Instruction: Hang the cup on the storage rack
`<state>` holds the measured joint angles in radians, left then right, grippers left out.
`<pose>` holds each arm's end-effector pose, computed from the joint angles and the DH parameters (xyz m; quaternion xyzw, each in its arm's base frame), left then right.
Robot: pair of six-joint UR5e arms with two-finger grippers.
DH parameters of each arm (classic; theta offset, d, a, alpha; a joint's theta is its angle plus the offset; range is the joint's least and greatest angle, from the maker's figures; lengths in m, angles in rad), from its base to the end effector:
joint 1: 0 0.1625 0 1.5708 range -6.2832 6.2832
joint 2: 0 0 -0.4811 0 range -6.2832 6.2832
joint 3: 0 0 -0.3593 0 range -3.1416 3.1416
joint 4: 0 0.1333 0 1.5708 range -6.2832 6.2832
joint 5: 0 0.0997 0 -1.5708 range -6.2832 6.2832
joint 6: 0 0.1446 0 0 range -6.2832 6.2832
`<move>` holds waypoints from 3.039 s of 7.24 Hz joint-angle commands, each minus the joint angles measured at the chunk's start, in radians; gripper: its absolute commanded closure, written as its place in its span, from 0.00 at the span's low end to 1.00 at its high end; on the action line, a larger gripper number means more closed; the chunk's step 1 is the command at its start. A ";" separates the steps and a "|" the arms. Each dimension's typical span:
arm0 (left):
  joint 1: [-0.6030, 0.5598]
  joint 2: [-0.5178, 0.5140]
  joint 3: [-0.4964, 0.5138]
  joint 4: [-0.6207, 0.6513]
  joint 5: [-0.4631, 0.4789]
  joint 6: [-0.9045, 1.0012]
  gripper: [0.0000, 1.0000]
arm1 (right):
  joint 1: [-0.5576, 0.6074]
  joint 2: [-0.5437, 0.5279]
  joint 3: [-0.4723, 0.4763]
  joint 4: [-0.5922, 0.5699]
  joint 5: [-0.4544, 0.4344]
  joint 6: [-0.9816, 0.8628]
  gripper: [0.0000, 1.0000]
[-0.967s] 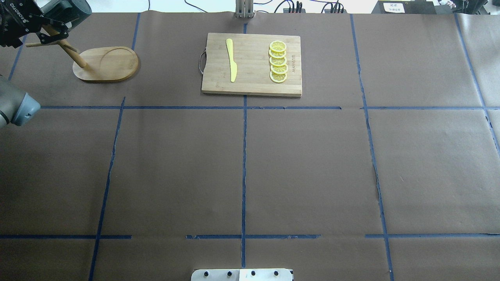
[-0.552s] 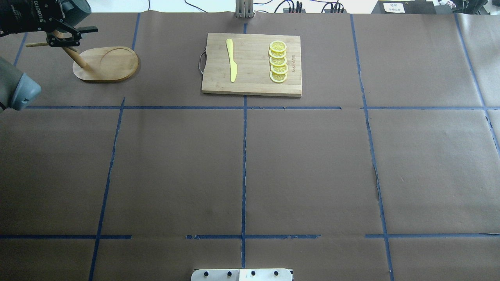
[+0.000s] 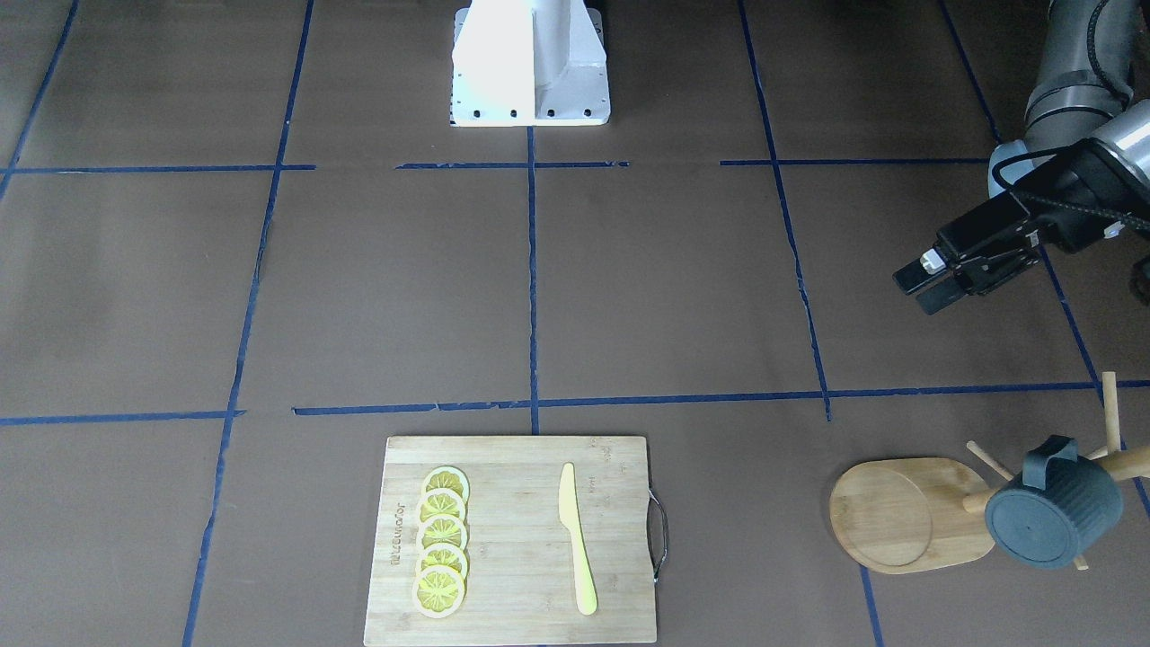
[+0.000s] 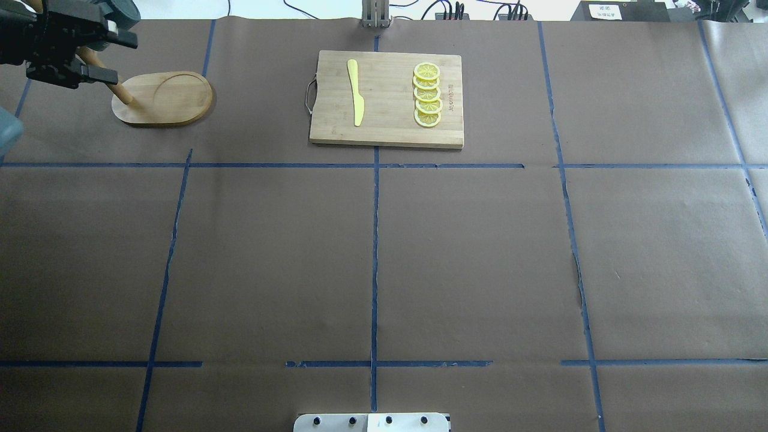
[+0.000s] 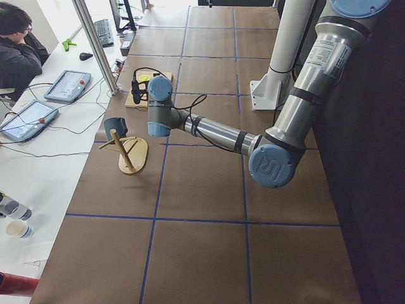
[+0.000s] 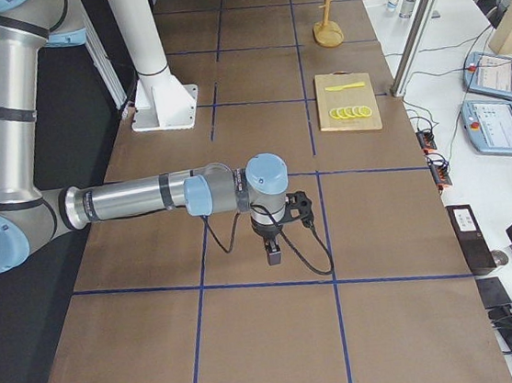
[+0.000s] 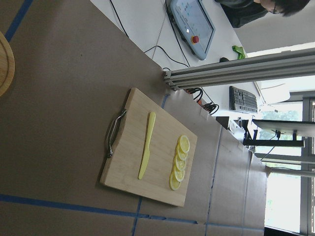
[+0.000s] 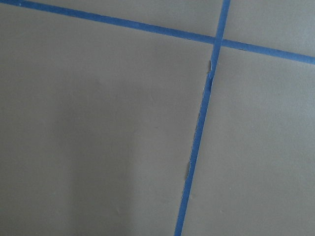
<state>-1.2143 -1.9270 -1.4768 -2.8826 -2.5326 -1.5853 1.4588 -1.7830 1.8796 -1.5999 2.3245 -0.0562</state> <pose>0.1946 -0.5648 0.4203 0.0849 0.7026 -0.0931 0.7003 -0.0064 -0.3644 0.6966 0.0211 -0.3685 -0.0904 0.9250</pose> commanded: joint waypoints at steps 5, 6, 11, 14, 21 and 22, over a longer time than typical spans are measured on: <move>-0.105 0.088 -0.005 0.324 -0.038 0.858 0.07 | 0.000 -0.001 -0.033 0.000 0.001 -0.002 0.00; -0.122 0.091 -0.007 0.414 0.021 1.027 0.04 | 0.000 -0.001 -0.033 0.000 0.001 -0.001 0.00; -0.132 0.183 -0.040 0.898 0.310 1.656 0.00 | 0.000 -0.001 -0.036 -0.002 -0.001 -0.002 0.00; -0.192 0.175 -0.043 1.205 0.325 1.777 0.00 | 0.000 -0.001 -0.036 0.000 -0.005 -0.002 0.00; -0.295 0.255 -0.048 1.323 0.176 1.605 0.00 | 0.000 0.001 -0.030 0.000 -0.004 0.001 0.00; -0.318 0.270 -0.060 1.329 0.175 1.607 0.00 | 0.000 0.001 -0.030 0.000 -0.004 0.001 0.00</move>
<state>-1.5143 -1.6728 -1.5274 -1.5581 -2.3547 0.0215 1.4588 -1.7828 1.8486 -1.6000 2.3208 -0.0557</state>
